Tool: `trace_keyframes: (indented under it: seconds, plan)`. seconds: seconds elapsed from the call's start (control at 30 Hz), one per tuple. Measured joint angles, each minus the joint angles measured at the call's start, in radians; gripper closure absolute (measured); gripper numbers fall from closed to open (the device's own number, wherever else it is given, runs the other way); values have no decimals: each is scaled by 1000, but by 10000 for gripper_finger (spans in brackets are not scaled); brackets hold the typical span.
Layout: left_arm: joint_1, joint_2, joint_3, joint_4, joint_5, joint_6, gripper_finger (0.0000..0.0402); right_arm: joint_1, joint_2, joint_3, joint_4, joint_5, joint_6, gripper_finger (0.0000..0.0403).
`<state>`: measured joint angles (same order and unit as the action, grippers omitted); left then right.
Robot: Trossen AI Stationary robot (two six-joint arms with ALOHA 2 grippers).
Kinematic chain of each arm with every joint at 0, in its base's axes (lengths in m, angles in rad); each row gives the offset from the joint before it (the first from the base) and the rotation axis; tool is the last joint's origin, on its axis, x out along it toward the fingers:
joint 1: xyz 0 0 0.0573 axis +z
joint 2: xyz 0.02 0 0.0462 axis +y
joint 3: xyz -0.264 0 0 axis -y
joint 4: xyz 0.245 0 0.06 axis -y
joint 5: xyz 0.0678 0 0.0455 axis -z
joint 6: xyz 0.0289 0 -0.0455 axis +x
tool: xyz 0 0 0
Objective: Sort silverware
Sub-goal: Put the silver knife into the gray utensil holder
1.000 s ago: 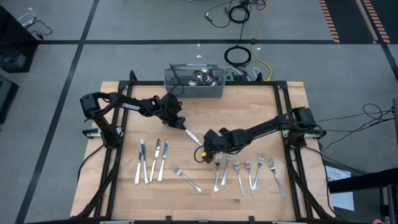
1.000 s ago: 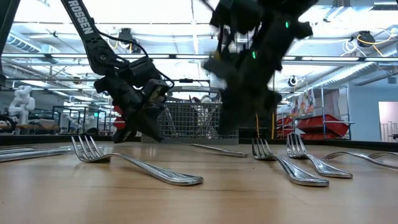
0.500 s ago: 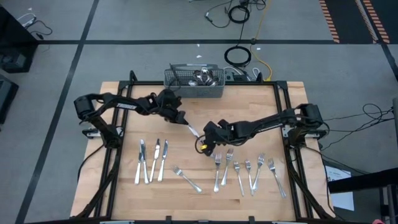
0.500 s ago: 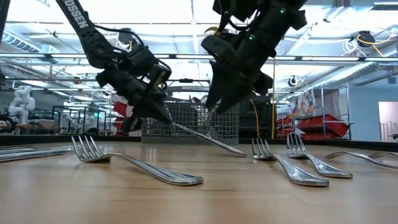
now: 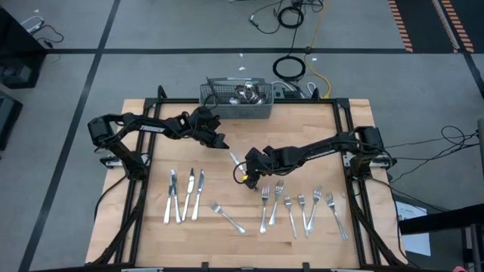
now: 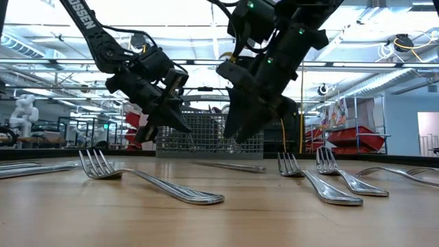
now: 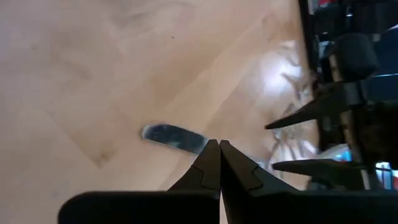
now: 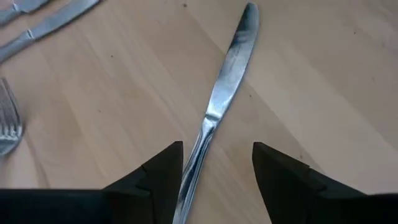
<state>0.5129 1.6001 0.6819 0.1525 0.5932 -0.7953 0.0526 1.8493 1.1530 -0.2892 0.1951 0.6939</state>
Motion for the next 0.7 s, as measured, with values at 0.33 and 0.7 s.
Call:
trace_keyframes:
  seconds: [0.33,0.7]
  plan:
    - [22,0,0,-8,-116,16,365,41,0,1,-76,5,111,253]
    - [23,0,0,-7,-118,18,362,88,-1,1,-60,-24,136,396]
